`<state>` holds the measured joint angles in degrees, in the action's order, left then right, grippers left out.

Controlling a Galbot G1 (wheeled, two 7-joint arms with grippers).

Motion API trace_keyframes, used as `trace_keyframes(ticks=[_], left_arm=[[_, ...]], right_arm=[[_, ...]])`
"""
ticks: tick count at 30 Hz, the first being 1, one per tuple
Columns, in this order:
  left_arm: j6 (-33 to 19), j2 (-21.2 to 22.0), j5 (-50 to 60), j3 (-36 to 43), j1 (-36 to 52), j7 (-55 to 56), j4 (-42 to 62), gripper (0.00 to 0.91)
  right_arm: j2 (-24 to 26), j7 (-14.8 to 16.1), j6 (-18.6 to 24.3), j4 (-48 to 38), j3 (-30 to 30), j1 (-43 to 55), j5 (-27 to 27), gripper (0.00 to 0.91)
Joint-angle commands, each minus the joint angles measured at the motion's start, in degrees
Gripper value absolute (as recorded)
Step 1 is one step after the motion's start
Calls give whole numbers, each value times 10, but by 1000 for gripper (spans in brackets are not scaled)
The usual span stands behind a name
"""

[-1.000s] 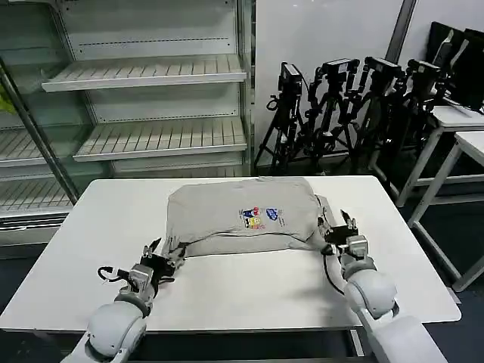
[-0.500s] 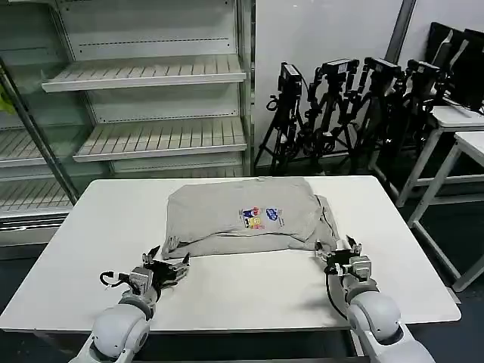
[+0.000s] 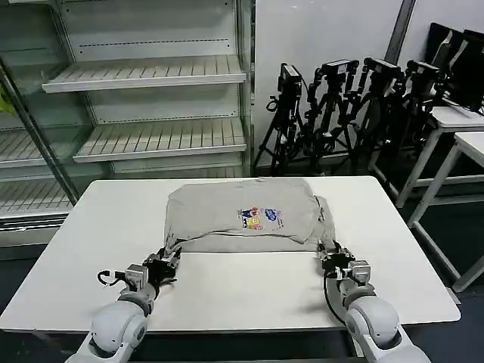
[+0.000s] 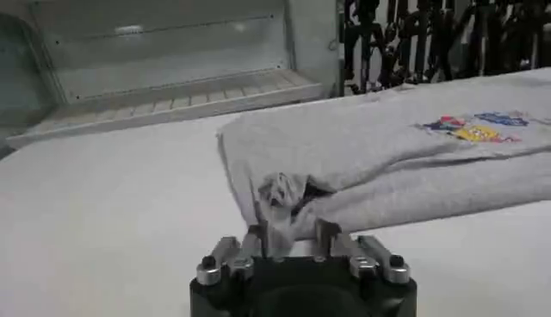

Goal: Fold and organize the clothes.

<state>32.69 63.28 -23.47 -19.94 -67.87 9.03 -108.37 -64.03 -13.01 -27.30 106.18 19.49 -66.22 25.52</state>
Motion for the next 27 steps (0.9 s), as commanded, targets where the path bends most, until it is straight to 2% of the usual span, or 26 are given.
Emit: trace_keyframes(ticks=[1,10,21,26,27], left_arm=[[3,-1,-13,-4,-10,-2,-14,30],[3,-14,-12,-24,-86,-5,-104,30],[3,-7,15,-76,-305,-7,-265,30],[3,5,41,-77,-391,-4,-310,30],[3,5,45,-77,-404,-4,-312,60]], right_arm=[[-2,-1,-3,5,-1,-5,5,0],[29,0,-7,107,51,-78,12,0],[83,0,-8,257,150,-289,10,0],[87,0,-12,290,178,-366,-3,0],[87,0,-13,290,179,-371,-4,0]])
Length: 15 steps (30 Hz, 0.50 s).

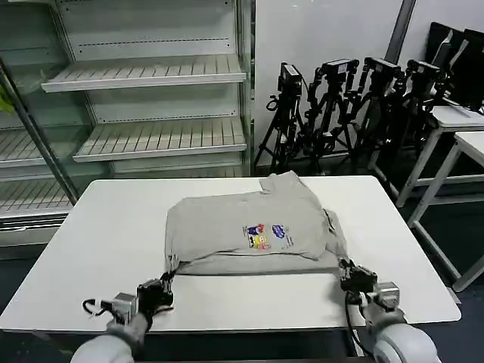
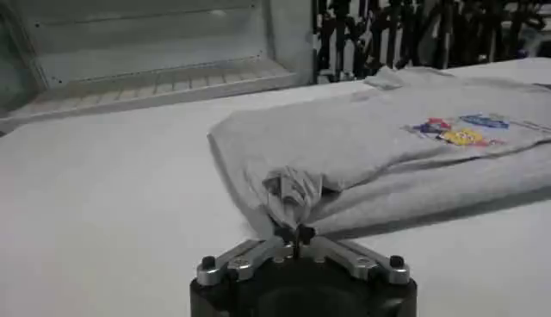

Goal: Fold and organize the clothes.

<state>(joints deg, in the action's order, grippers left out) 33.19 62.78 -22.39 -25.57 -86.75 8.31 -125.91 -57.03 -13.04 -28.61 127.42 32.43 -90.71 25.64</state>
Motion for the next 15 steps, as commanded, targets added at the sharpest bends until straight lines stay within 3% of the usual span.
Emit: trace_keyframes(ticks=[1,2,9,15], left_arm=[[-2,12,40,-19,-225,3,-142,907],[-2,14,41,-20,-230,4,-143,907],[-1,17,46,-23,-242,4,-156,907],[-1,2,43,-53,-234,-5,-178,907]], right_arm=[[18,-1,-3,77,51,-131,-6,615],[18,-1,-8,77,52,-133,-6,907],[10,-6,-26,83,52,-121,-7,907],[7,-5,13,104,68,-98,3,907]])
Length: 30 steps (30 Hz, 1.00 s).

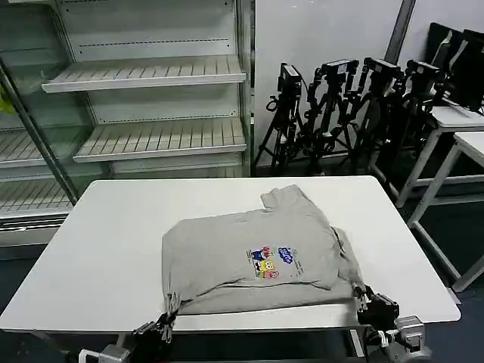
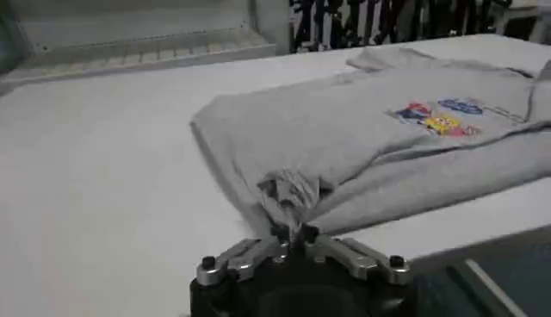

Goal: Fold and organize the clothes.

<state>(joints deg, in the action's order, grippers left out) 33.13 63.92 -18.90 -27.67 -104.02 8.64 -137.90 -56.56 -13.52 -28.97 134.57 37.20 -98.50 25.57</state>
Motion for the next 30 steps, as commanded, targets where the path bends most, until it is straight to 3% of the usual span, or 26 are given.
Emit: trace_keyframes(ticks=[1,6,12,20,30], left_arm=[[0,-15,4,-44,-58,-10,-61,907],[0,-44,-48,-96,-20,-8,-60,907],[0,-103,-156,-129,115,21,-8,907],[1,-139,-213,-15,356,74,164,907],[1,-123,-217,140,541,110,334,907]], right_arm=[[2,-1,22,36,25,-15,8,907],[5,-8,27,35,31,49,42,907],[8,-26,-4,-46,-37,235,48,907],[-15,-48,-41,-258,-195,496,51,907],[-71,-30,-41,-481,-288,684,40,907]])
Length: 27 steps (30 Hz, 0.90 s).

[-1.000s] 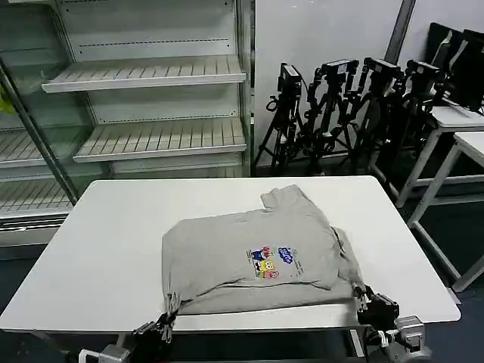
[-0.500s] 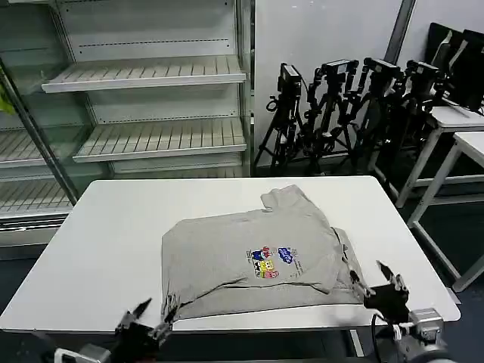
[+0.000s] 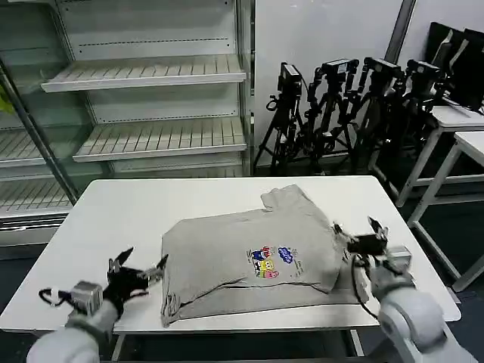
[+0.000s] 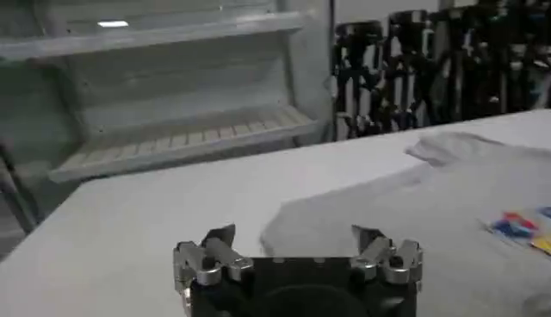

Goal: Fold and organize the clothes.

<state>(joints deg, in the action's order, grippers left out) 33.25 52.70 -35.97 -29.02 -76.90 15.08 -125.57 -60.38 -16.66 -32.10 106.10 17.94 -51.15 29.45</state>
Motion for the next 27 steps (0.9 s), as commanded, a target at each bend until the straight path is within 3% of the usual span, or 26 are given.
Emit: trace_keyframes(ticks=[1,11,27], left_arm=[[0,-5,-46,169,285,49,231,907],[1,37,-43,236,362,57,325,907],[1,49,-43,242,343,57,342,907]], right_arm=[[-40,2,-10,-217,-101,226,0,907],[-93,22,-10,-396,-150,324,-7,907],[-182,54,-5,-583,-176,384,-9,907]])
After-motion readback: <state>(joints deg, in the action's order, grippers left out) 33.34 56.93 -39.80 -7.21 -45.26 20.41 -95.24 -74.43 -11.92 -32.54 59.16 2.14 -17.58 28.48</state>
